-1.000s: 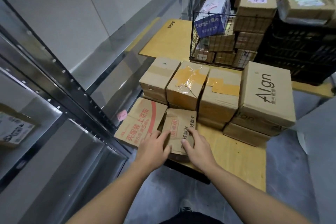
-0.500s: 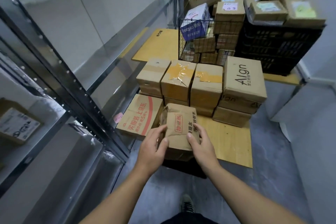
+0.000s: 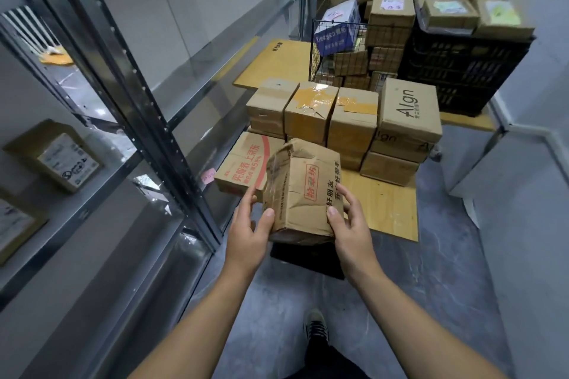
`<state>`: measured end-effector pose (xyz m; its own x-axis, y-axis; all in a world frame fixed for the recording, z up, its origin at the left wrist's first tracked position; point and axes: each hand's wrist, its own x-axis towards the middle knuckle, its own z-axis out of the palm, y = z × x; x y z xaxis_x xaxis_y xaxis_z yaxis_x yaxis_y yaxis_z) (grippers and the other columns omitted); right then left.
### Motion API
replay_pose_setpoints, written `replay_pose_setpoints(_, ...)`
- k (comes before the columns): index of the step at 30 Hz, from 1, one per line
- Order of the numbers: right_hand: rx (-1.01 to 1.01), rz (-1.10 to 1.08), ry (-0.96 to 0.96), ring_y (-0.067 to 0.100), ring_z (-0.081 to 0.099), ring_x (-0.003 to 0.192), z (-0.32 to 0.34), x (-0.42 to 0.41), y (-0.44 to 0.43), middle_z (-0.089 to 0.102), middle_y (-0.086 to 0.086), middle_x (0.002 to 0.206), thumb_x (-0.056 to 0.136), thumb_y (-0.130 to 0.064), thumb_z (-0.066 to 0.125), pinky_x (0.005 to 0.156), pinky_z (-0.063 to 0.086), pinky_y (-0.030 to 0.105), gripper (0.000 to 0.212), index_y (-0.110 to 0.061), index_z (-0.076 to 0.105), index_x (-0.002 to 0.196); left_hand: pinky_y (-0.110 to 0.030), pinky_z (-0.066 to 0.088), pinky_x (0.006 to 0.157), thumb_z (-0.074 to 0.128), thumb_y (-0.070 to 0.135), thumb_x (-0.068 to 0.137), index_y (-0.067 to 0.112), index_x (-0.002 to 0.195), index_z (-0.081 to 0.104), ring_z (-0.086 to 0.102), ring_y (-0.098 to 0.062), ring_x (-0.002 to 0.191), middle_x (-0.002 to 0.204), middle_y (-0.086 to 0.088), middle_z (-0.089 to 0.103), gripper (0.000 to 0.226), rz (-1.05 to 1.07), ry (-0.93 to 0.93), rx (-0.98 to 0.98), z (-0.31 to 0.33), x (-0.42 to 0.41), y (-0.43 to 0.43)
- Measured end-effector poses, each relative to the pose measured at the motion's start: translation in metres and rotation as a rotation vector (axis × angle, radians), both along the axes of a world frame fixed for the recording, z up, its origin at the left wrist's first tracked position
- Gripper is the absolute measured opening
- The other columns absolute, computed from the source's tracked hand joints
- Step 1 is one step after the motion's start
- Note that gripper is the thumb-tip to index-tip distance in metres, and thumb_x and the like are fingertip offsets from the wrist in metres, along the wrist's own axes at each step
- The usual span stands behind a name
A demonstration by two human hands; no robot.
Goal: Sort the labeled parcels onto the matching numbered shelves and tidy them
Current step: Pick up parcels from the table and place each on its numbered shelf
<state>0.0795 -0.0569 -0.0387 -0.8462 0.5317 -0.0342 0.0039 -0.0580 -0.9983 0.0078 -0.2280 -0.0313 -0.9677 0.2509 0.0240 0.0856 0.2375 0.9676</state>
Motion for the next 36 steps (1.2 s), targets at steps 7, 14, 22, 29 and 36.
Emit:
replay_pose_setpoints(7,0.095,0.222,-0.054,0.011,0.054,0.131,0.0,-0.003,-0.013,0.05,-0.008,0.145,0.1,-0.038,0.051,0.106,0.05,0.046,0.038,-0.057,0.054,0.133,-0.04,0.049,0.103,0.062,0.036,0.085,0.029,0.141,0.045,0.056,-0.005,0.12,0.132,0.011,0.057,0.058,0.051,-0.016,0.176,0.017,0.023,-0.019)
replay_pose_setpoints(14,0.003,0.464,-0.094,0.011,0.059,0.122,0.028,-0.021,-0.025,0.059,-0.009,0.133,0.086,-0.066,0.062,0.098,0.056,0.043,0.052,-0.048,0.049,0.133,-0.041,0.05,0.1,0.062,0.042,0.085,0.043,0.137,0.047,0.054,-0.004,0.122,0.134,0.012,0.055,0.054,0.163,0.144,-0.029,0.022,0.029,-0.035)
replay_pose_setpoints(22,-0.268,0.442,-0.059,0.022,0.073,0.097,0.043,-0.029,0.007,0.075,0.005,0.109,0.102,-0.016,0.055,0.077,0.061,0.043,0.033,-0.034,0.052,0.13,-0.035,0.054,0.093,0.059,0.022,0.091,0.045,0.129,0.053,0.059,-0.004,0.112,0.121,0.012,0.059,0.045,0.335,0.157,0.07,0.037,0.04,-0.018)
replay_pose_setpoints(29,-0.355,0.554,-0.122,0.03,0.073,0.099,0.043,-0.033,0.03,0.07,0.016,0.118,0.105,-0.012,0.046,0.07,0.06,0.041,0.033,-0.036,0.064,0.12,-0.038,0.046,0.102,0.069,0.062,0.072,0.06,0.128,0.044,0.048,-0.011,0.126,0.135,0.015,0.044,0.062,0.445,0.054,-0.062,0.026,0.061,-0.009)
replay_pose_setpoints(36,-0.17,0.786,-0.075,0.021,0.066,0.114,0.033,-0.036,0.031,0.062,0.0,0.132,0.103,-0.024,0.053,0.084,0.06,0.046,0.035,-0.045,0.06,0.131,-0.037,0.055,0.092,0.075,0.043,0.077,0.05,0.132,0.049,0.06,-0.003,0.112,0.121,0.021,0.062,0.062,0.558,0.047,0.173,0.029,0.083,0.0)
